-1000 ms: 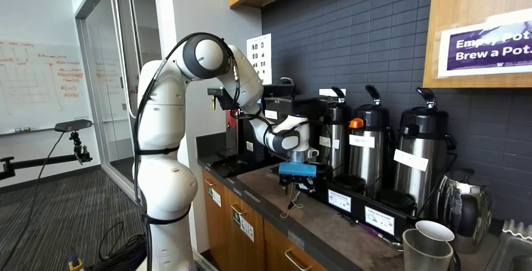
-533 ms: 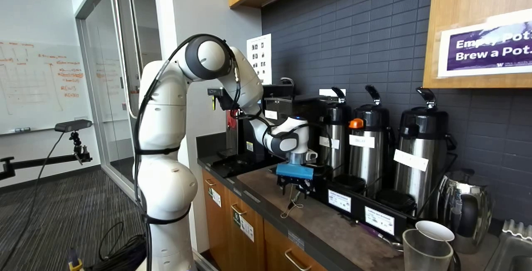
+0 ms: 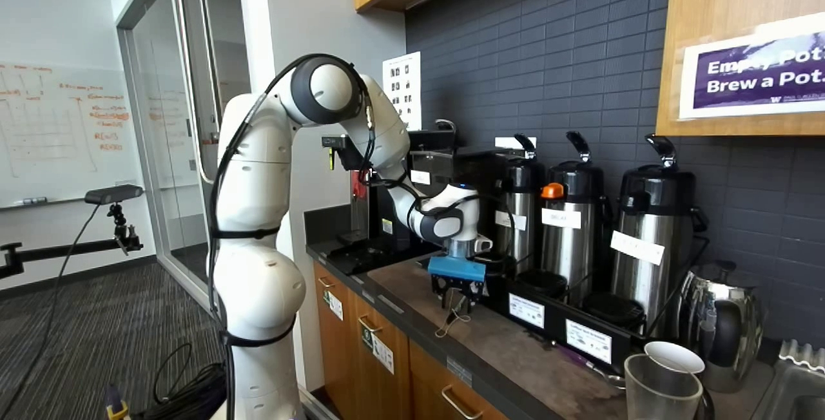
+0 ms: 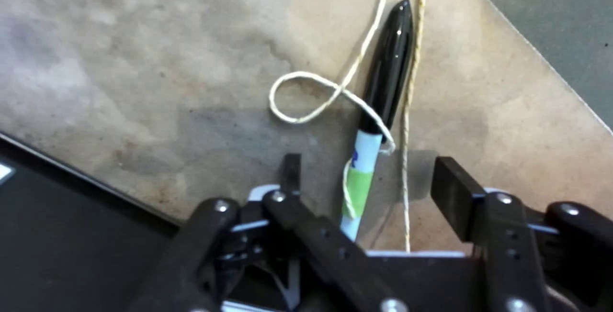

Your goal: Move the marker to the right

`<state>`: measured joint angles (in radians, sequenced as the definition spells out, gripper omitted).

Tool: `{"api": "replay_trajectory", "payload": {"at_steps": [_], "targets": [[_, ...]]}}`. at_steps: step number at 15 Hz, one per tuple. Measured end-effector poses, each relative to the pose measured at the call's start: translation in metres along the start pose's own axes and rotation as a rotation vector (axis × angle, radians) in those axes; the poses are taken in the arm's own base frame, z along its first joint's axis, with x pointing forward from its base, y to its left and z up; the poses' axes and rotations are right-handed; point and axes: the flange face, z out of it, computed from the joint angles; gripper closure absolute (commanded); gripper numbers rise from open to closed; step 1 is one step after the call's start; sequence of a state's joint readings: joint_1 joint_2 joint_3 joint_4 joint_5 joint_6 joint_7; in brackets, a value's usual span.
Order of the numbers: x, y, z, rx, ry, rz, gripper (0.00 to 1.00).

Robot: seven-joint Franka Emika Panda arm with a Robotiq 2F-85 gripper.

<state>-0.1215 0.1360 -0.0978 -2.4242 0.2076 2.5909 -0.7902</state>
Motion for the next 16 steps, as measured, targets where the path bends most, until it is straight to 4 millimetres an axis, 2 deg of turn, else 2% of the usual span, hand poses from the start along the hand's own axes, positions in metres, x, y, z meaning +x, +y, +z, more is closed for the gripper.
{"api": "replay_trajectory", "payload": {"at_steps": [5, 8, 13, 16], "targets": [[-0.001, 0.006, -0.005, -0.007, 0.01, 0.01, 1.0], [-0.001, 0.005, -0.005, -0.007, 0.01, 0.009, 0.97], [0.002, -0.001, -0.006, -0.001, 0.0, 0.009, 0.97], [0.005, -0.009, -0.015, -0.004, -0.023, 0.004, 0.97]]}}
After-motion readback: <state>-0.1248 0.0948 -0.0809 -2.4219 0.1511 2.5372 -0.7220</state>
